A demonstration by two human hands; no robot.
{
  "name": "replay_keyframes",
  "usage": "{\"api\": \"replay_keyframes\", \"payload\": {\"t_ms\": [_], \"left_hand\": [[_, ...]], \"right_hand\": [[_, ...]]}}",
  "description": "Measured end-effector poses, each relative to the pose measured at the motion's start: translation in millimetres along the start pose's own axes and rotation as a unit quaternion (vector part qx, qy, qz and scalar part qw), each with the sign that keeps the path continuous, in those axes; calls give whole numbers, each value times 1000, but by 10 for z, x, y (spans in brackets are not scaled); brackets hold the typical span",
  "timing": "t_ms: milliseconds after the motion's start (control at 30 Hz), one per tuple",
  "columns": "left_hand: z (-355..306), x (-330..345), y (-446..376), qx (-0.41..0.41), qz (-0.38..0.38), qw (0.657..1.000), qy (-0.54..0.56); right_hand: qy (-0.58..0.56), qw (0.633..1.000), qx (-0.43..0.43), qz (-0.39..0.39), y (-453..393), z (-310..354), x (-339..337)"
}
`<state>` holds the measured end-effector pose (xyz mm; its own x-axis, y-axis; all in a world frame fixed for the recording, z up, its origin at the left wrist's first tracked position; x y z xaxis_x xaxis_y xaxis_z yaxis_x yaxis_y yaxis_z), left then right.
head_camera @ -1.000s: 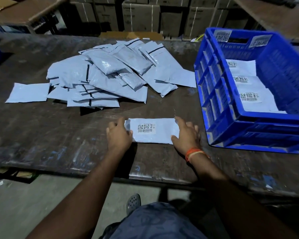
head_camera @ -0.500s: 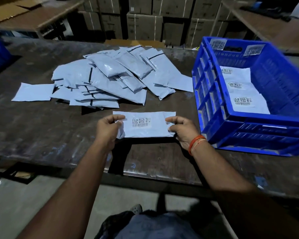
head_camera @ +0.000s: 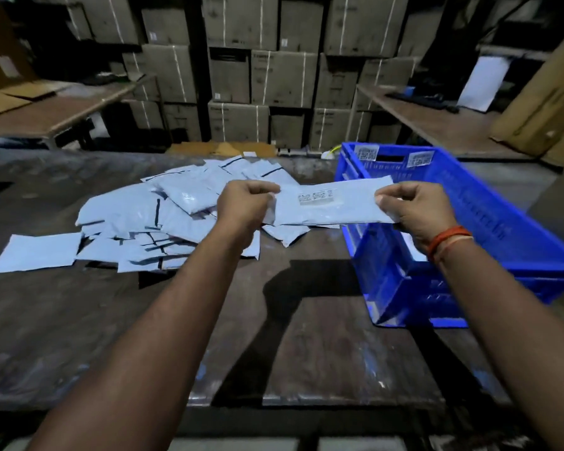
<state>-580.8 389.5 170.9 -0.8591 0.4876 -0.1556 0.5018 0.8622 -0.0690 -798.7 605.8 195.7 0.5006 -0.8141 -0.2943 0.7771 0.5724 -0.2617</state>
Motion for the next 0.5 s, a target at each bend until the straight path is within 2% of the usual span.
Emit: {"api": "replay_keyframes", "payload": {"t_ms": [333,500], "left_hand": [[-443,1492,-279,-5,122,992,17],[-623,2253,-671,3,120,992,-27]], "right_hand": [[37,991,95,-88,-561,-653,-1269],[59,986,99,-123,-1083,-857,-1771]]}}
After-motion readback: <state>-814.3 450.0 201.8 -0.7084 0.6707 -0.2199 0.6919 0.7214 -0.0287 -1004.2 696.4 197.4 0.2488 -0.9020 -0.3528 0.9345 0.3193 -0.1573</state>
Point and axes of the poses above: each hand's wrist, its own y-axis away from the middle knuckle, its own x-axis out of the palm, z = x × y, the point moved 6 cm from there along -y, towards the middle knuckle, and after that the axes turned 1 degree about z, right-handed, at the moved point
